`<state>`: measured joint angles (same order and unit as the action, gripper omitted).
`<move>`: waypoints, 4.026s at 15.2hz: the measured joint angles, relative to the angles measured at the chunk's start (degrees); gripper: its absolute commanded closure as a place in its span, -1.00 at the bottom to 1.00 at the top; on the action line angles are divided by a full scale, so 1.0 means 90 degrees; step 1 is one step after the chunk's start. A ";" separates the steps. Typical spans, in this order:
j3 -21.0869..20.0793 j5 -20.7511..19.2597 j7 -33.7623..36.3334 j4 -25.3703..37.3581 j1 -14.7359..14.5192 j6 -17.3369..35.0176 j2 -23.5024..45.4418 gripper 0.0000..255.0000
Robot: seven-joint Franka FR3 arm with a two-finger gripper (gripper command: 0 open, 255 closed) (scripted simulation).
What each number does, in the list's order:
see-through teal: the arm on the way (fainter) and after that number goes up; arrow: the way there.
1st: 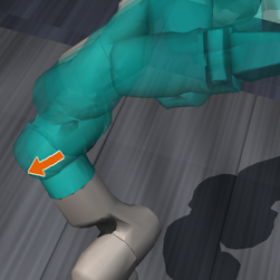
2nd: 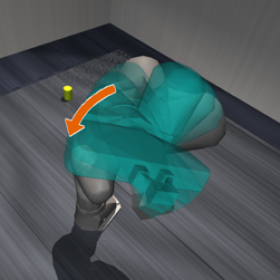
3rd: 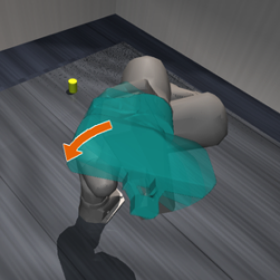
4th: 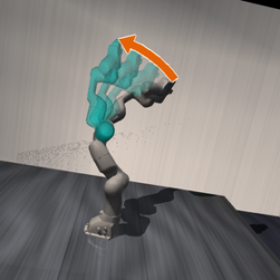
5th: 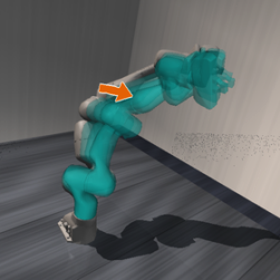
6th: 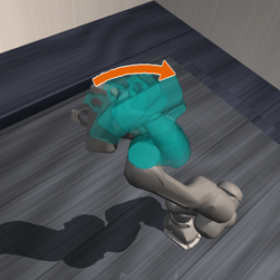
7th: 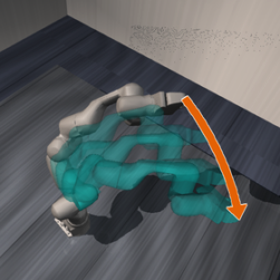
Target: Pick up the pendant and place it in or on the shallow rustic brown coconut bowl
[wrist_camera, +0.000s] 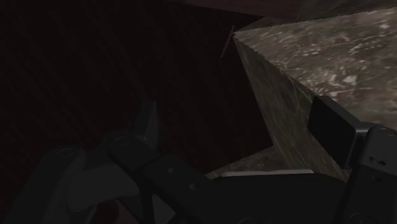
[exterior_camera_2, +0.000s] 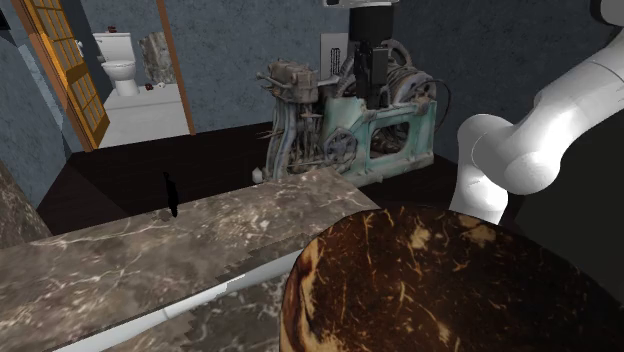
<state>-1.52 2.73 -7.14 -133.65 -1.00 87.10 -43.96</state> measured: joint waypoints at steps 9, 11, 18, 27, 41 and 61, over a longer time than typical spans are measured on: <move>-0.0001 0.0708 -0.0413 0.0761 -0.0448 0.0711 0.1467 -1.00; -0.0031 0.0927 -0.0516 0.1075 -0.0583 0.0840 0.1900 -1.00; -0.0076 0.1646 -0.1024 0.2266 -0.0961 0.1062 0.3311 -1.00; -0.0291 0.2499 -0.1564 0.4310 -0.1311 0.0926 0.5198 -1.00; -0.0561 0.2860 -0.1744 0.4836 -0.1594 0.1328 0.6024 -1.00; -0.0555 0.2838 -0.1600 0.5163 -0.1588 0.1047 0.6031 1.00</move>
<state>-6.51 28.27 -21.54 -87.18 -15.30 96.52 10.32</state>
